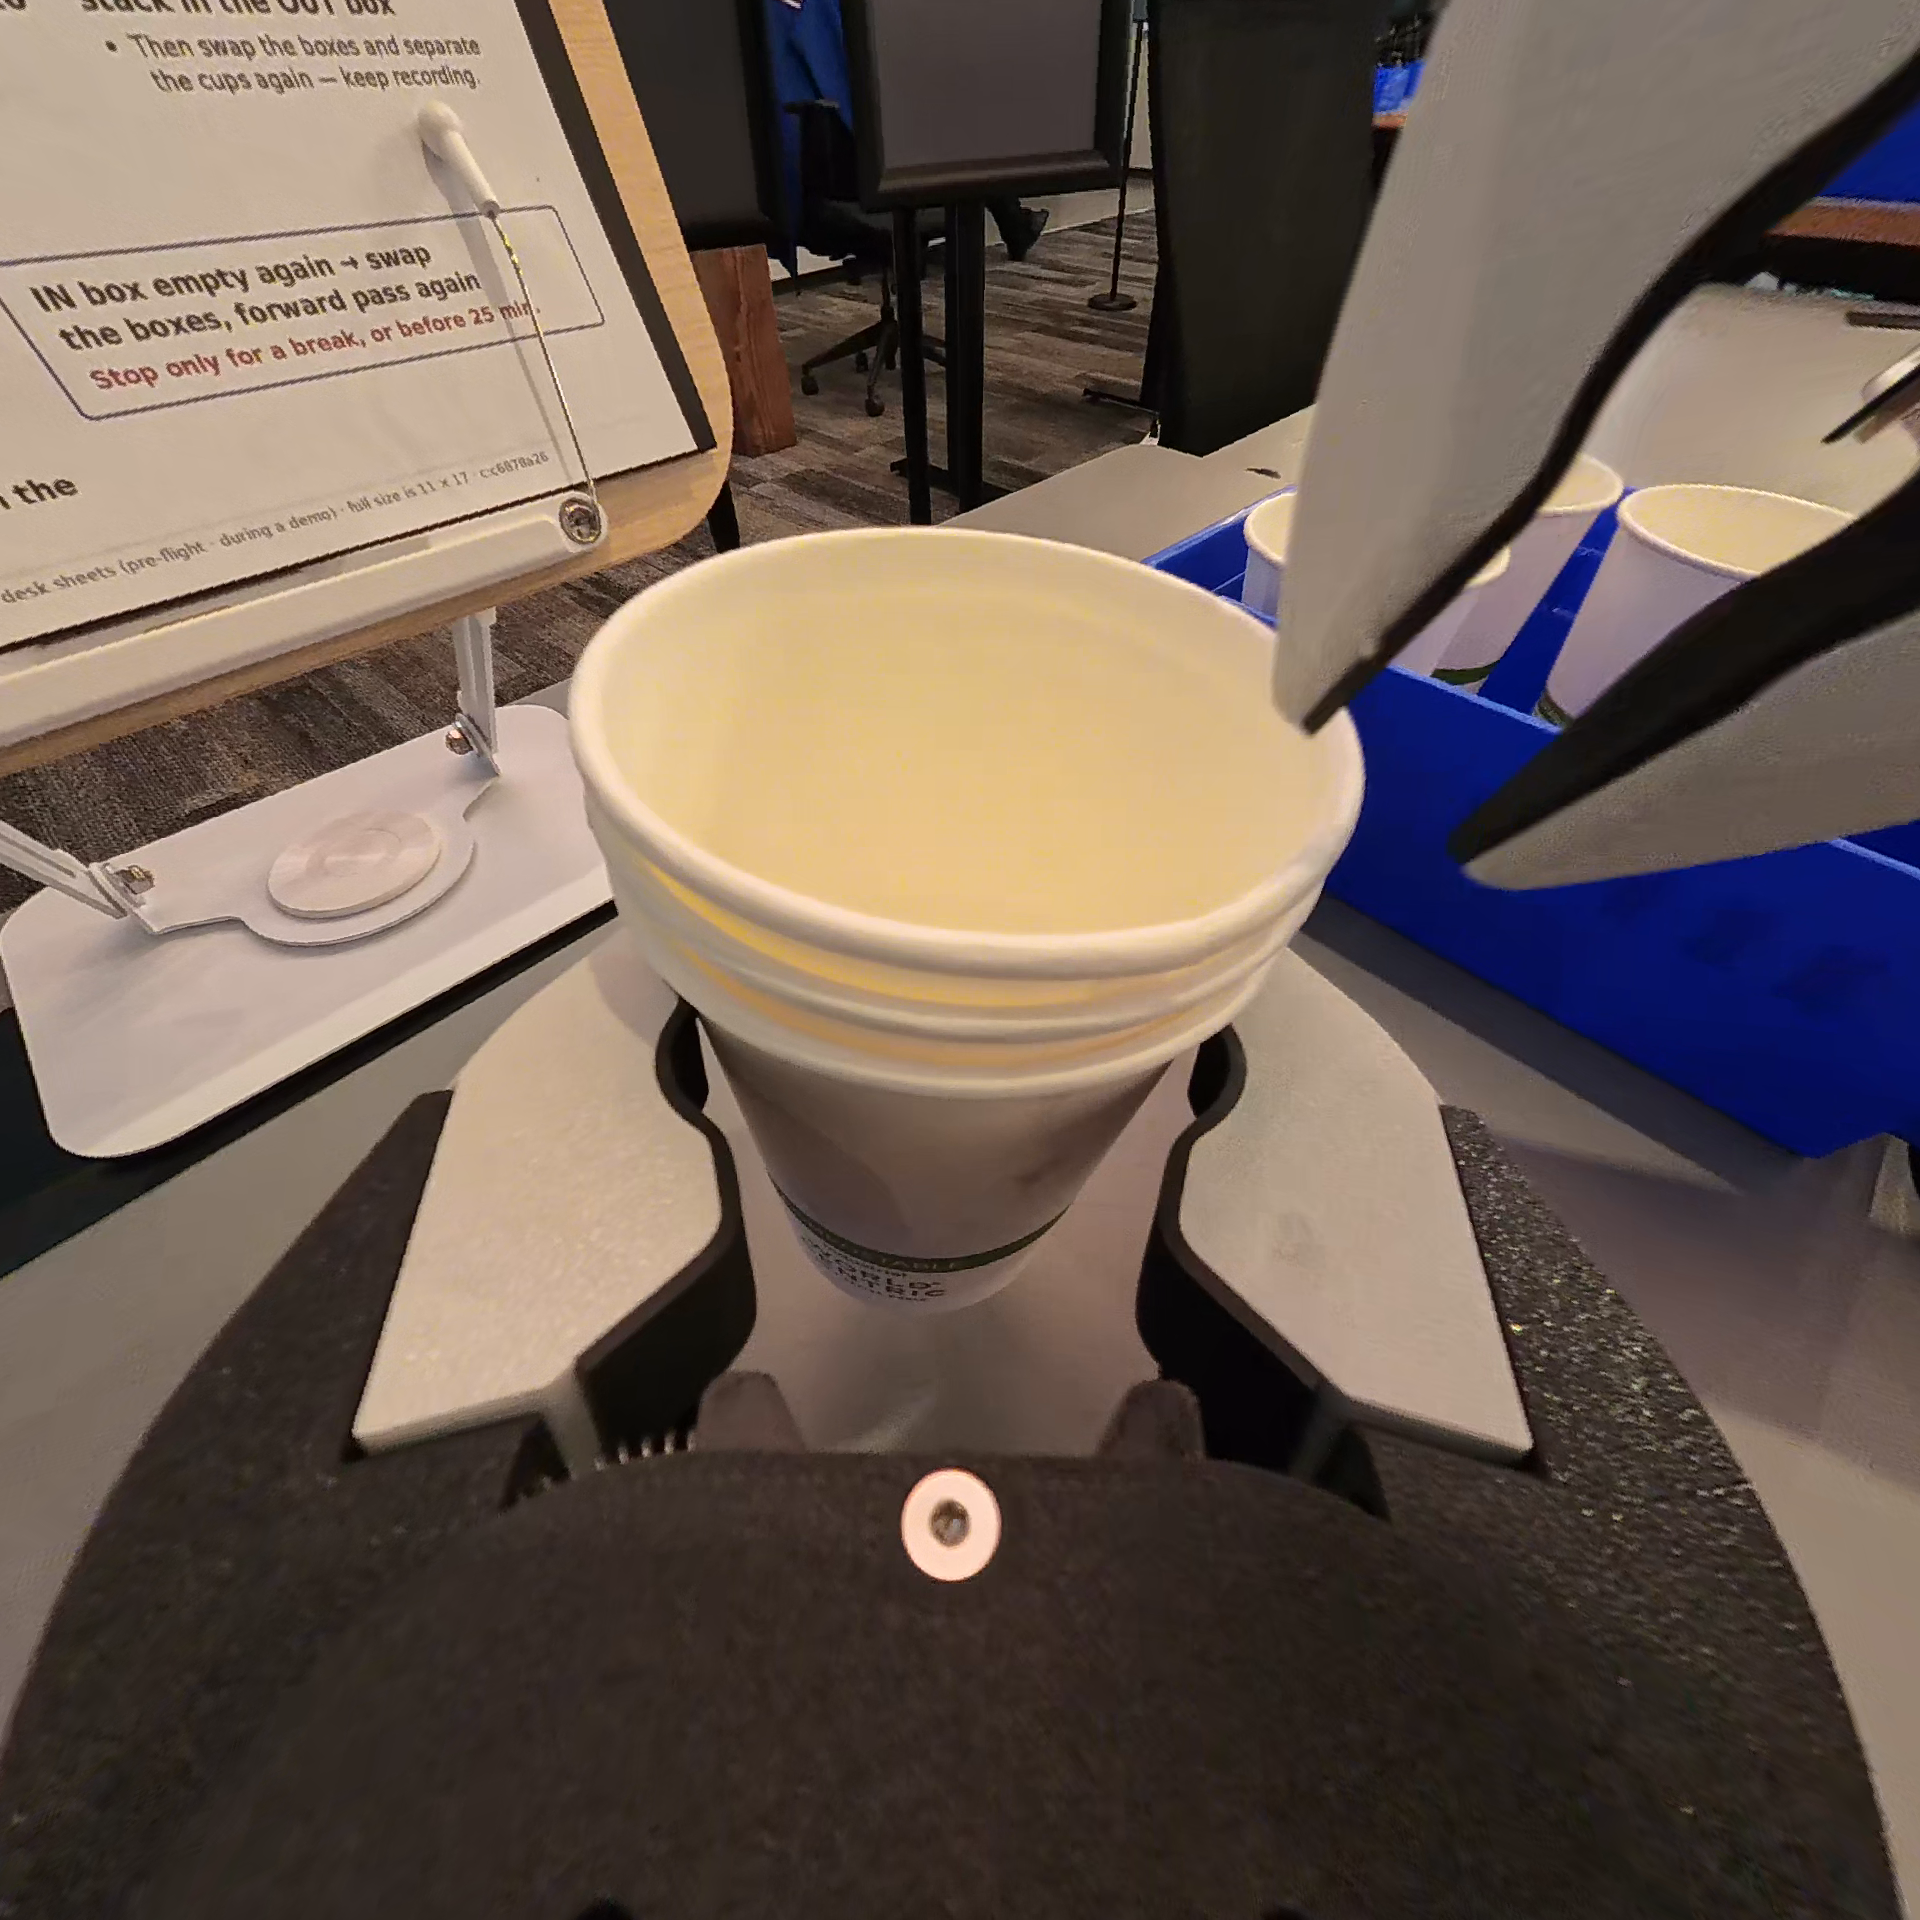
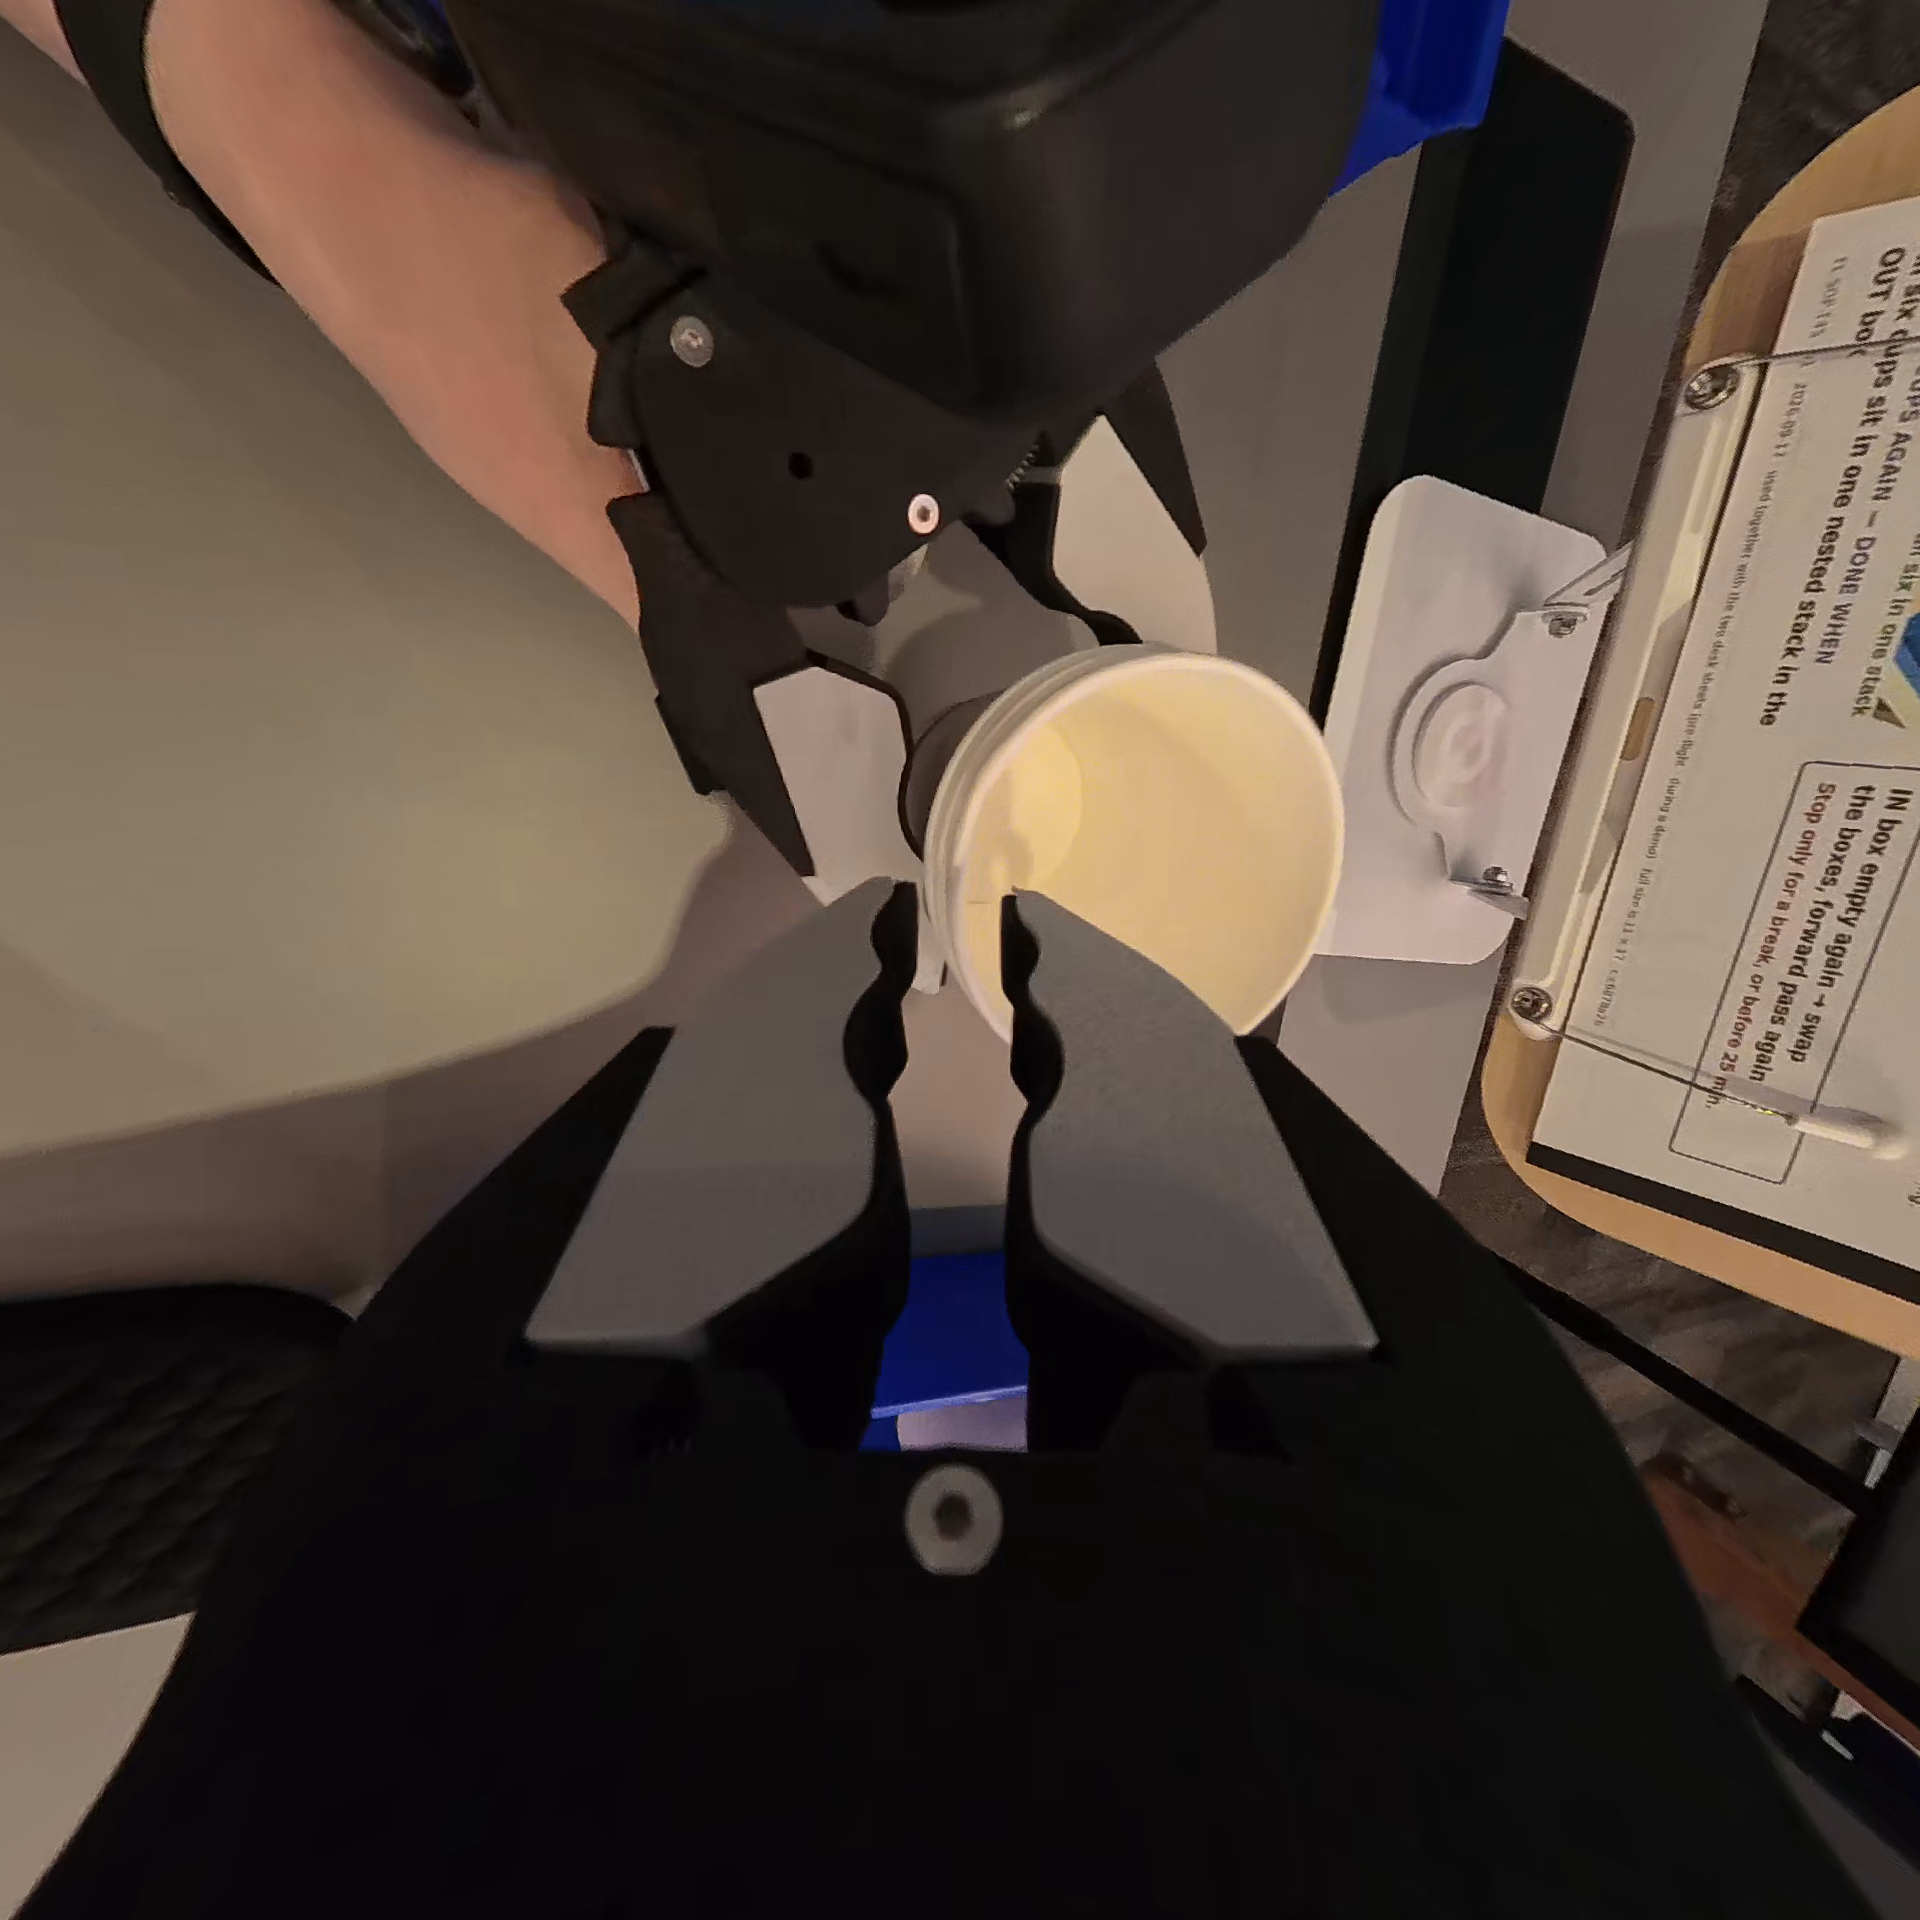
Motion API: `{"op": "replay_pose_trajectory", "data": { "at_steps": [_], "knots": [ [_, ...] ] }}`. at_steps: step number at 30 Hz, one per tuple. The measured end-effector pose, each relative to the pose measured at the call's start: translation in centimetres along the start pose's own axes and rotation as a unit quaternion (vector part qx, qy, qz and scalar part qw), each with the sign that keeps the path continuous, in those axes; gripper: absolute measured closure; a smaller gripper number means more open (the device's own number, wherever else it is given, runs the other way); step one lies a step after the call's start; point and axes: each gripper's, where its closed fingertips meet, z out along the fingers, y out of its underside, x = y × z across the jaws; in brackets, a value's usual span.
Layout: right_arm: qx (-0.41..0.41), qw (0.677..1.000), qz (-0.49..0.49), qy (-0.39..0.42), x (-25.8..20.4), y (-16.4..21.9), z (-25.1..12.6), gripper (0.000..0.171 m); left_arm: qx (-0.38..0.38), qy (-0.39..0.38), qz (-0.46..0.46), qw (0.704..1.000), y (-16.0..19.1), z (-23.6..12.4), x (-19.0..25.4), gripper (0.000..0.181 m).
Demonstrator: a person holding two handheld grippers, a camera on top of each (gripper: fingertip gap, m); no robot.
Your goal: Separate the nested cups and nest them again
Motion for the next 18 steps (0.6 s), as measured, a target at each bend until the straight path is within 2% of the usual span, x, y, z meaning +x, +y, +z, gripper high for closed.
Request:
{"op": "replay_pose_trajectory", "data": {
  "at_steps": [9, 18],
  "knots": [
    [-0.001, 1.000, 0.010, -0.022, -0.2, 0.4, 1.2, 0.167, 0.001, 0.002, 0.001, 1.000, -0.1, 0.0, 0.1, 0.088],
    [-0.003, 1.000, 0.012, -0.022, 0.0, 0.4, 0.5, 0.168, -0.005, 0.002, 0.006, 1.000, 0.3, 0.3, 0.2, 0.088]
  ]
}}
